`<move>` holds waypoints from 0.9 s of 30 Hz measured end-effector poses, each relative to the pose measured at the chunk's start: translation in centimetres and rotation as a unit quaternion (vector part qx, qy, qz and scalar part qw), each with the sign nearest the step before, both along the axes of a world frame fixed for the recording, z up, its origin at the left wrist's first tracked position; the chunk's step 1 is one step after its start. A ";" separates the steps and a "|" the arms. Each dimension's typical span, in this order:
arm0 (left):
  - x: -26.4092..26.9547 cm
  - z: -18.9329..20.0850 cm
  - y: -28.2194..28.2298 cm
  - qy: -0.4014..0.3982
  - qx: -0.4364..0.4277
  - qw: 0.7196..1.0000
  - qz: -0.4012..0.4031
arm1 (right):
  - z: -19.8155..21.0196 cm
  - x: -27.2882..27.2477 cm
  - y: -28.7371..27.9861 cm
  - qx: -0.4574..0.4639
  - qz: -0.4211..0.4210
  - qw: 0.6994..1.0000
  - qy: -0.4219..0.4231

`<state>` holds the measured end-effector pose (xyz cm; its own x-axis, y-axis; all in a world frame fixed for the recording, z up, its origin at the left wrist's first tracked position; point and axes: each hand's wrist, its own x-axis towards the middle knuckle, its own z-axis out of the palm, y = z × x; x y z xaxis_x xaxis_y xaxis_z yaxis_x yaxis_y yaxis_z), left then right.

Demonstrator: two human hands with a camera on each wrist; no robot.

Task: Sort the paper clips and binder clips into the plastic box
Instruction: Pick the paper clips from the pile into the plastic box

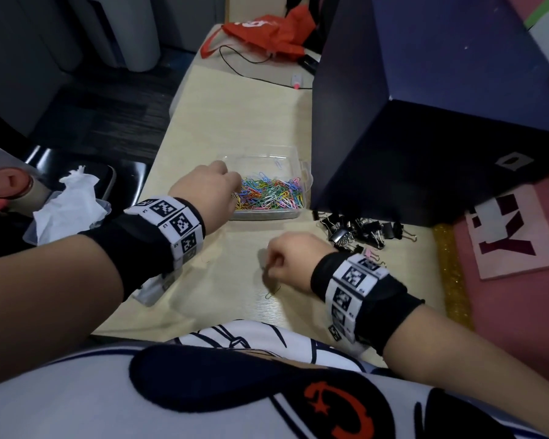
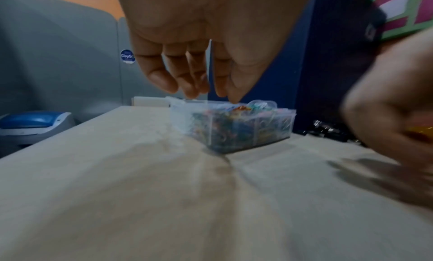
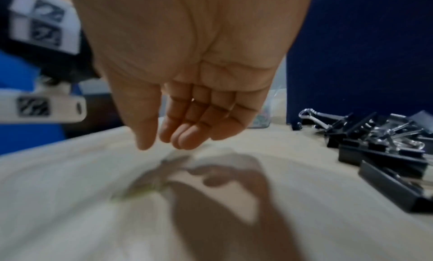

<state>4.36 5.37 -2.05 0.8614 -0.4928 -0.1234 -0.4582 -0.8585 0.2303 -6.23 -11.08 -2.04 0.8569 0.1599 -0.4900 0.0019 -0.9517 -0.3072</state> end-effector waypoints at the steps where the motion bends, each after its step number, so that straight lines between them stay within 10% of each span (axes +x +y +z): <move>1: 0.0 -0.2 0.2 0.006 0.003 1.000 0.019 | -0.5 -0.6 0.2 -0.005 0.035 0.999 0.026; 13: 0.0 -1.1 0.4 0.030 0.071 0.996 0.034 | -2.1 -1.1 0.2 -0.028 0.072 0.996 0.054; 27: -2.7 1.0 0.9 0.058 0.140 0.988 -0.036 | 1.0 3.2 -0.7 0.057 -0.152 0.974 -0.161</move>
<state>1.65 6.26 -1.01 0.7967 -0.4855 -0.3599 -0.5056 -0.8617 0.0431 -3.00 -11.81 -1.05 0.9795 -0.0868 -0.1821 -0.1602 -0.8832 -0.4409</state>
